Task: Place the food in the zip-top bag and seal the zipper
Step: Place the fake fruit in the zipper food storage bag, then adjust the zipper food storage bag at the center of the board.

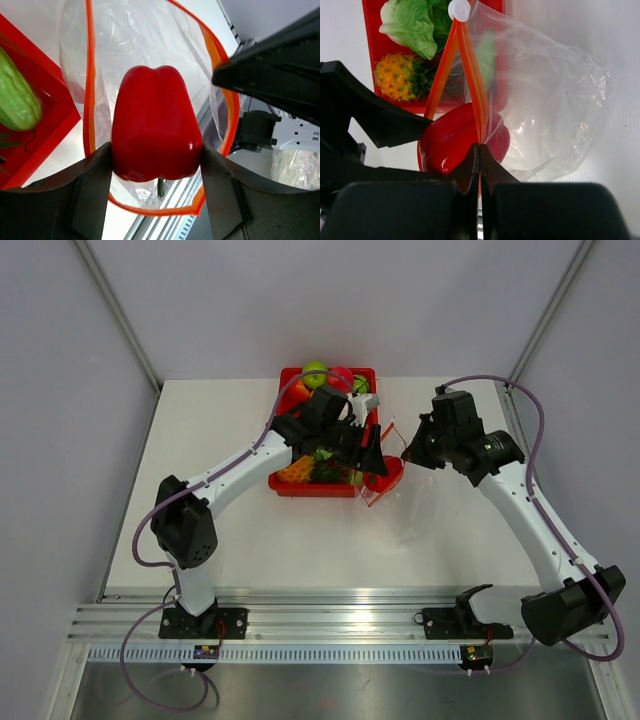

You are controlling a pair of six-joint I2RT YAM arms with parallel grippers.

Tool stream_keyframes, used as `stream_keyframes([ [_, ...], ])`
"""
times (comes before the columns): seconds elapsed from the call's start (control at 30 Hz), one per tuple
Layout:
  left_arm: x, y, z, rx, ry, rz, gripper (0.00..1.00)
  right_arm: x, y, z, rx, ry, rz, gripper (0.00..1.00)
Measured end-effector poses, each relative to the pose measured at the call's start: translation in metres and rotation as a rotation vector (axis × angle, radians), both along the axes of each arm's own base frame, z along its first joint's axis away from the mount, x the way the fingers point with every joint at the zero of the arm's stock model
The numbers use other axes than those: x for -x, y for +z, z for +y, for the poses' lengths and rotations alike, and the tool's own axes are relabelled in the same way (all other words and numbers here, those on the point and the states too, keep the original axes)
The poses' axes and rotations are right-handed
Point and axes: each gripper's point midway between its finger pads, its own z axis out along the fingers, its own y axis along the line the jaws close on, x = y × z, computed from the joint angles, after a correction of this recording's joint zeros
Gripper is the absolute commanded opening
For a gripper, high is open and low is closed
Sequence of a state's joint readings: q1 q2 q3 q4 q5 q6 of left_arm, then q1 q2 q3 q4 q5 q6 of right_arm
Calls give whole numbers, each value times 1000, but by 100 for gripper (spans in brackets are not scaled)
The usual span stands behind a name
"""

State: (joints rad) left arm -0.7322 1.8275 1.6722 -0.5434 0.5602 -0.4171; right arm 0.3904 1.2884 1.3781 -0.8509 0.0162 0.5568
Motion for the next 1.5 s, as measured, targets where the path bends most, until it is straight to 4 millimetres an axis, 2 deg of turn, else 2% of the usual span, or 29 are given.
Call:
stream_keyframes([
  [0.03, -1, 1, -1, -1, 3, -4, 53, 1, 2, 1, -8, 4, -6, 0],
  [0.07, -2, 2, -2, -1, 4, -6, 67, 2, 3, 1, -13, 5, -10, 0],
  [0.27, -1, 18, -7, 16, -10, -36, 90, 5, 3, 1, -25, -3, -12, 0],
  [0.3, -1, 20, -7, 16, -13, -40, 99, 5, 1, 0, -24, -4, -8, 0],
  [0.47, 4, 24, -3, 6, -23, -52, 97, 6, -5, 0, -21, -6, 6, 0],
  [0.5, 6, 28, -1, 9, -25, -60, 95, 6, -5, 0, -21, -6, 6, 0],
  [0.53, 7, 32, 1, 12, -28, -70, 85, 6, -5, 0, -20, -7, 5, 0],
  [0.57, 9, 38, 4, 16, -27, -82, 80, 6, -5, 0, -19, -8, 5, 0],
  [0.63, 14, 50, 11, 23, -23, -115, 73, 6, -5, -1, -17, -10, 4, 0],
  [0.7, 17, 58, 20, 25, -7, -151, 78, 6, -5, -1, -15, -13, 3, 0],
  [0.77, 21, 62, 32, 14, 20, -175, 88, 6, -5, -2, -14, -14, 3, 0],
  [0.83, 22, 60, 39, -4, 48, -187, 89, 6, -5, -2, -14, -14, 3, 0],
  [0.97, 17, 33, 42, -64, 77, -155, 87, 6, -5, -2, -14, -14, 3, 0],
  [1.07, 15, 5, 37, -104, 80, -100, 79, 6, -5, -2, -13, -15, 3, 0],
  [1.17, 15, -20, 26, -135, 70, -47, 58, 6, -8, -3, -7, -19, 8, 0],
  [1.2, 16, -28, 22, -144, 65, -32, 40, 7, -10, -5, -1, -22, 10, 0],
  [1.27, 18, -40, 18, -163, 57, -8, 24, 8, -13, -8, 11, -31, 13, 0],
  [1.33, 20, -45, 16, -173, 50, -1, 2, 11, -17, -13, 33, -43, 20, 0],
  [1.5, 16, -31, 13, -156, 40, -40, 0, 17, -23, -34, 129, -88, 25, 0],
])
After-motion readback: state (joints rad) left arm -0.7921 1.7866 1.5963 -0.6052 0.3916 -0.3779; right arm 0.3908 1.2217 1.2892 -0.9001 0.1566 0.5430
